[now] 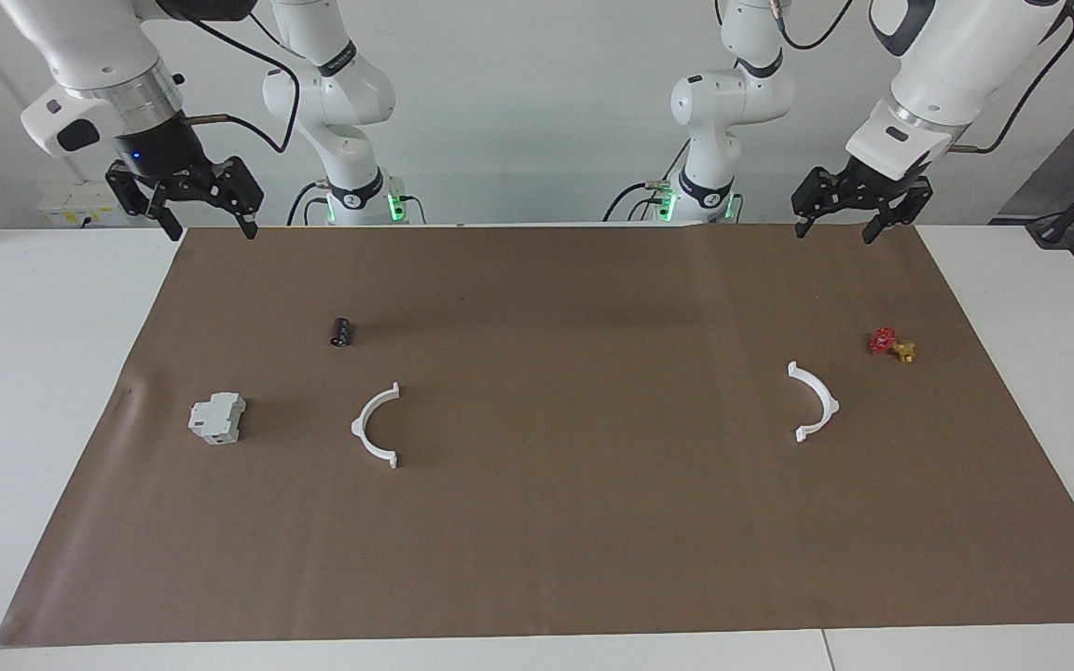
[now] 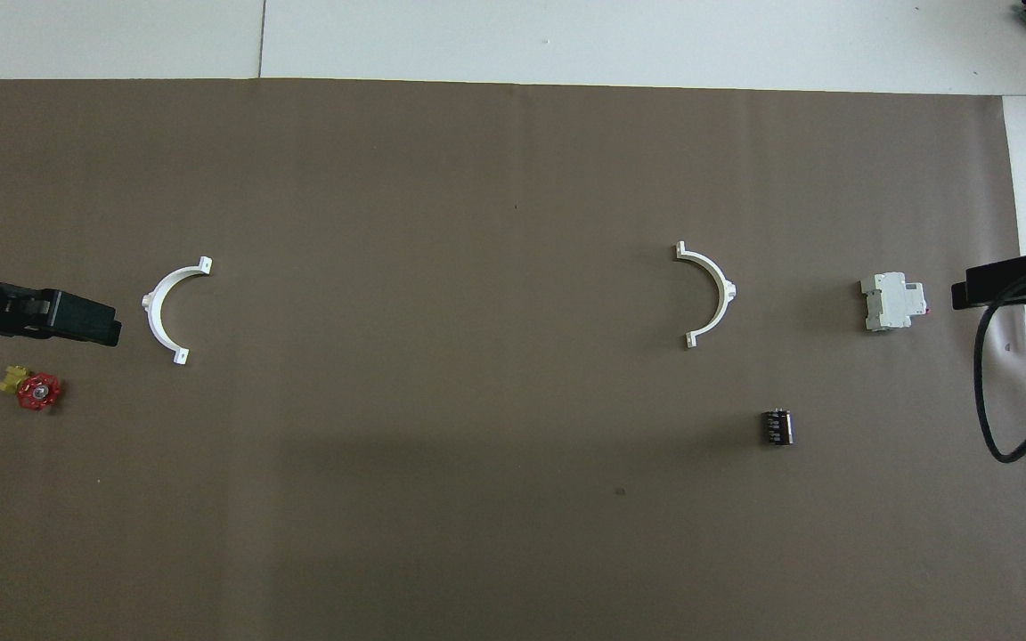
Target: Assemble drain pipe with both arms
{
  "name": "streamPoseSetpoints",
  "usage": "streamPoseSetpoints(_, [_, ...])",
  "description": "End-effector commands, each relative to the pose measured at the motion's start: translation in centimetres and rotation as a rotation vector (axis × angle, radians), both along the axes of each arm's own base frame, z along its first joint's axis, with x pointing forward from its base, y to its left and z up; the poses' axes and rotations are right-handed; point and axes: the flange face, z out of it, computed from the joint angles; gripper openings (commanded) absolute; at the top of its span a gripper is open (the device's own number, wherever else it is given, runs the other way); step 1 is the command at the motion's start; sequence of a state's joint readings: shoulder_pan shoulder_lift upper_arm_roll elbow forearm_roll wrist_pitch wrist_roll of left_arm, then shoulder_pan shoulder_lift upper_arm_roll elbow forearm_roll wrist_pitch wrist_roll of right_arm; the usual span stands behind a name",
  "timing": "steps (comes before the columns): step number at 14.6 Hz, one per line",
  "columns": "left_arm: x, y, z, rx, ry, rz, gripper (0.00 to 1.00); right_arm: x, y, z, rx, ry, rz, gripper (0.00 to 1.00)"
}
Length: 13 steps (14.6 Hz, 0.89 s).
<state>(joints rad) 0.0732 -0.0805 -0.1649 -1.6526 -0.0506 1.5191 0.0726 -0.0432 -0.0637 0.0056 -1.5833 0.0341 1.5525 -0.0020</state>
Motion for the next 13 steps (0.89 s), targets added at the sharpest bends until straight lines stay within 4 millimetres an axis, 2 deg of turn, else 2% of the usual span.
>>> streamPoseSetpoints(1, [-0.8,0.0,0.1,0.013,-0.003,0.01,1.0,-0.2,0.1,0.2,0.015,0.003,0.008,1.0])
streamPoseSetpoints(10, [-0.9,-0.1,0.2,0.013,-0.005,0.008,1.0,-0.1,0.2,0.0,0.015,0.009,0.006,1.0])
streamPoseSetpoints(11, [-0.9,-0.1,0.2,0.013,-0.005,0.005,1.0,0.0,0.4,-0.5,0.015,0.015,0.009,1.0])
streamPoseSetpoints(13, [-0.9,-0.1,0.1,0.014,-0.002,-0.006,1.0,1.2,1.0,-2.6,0.024,0.043,0.008,1.0])
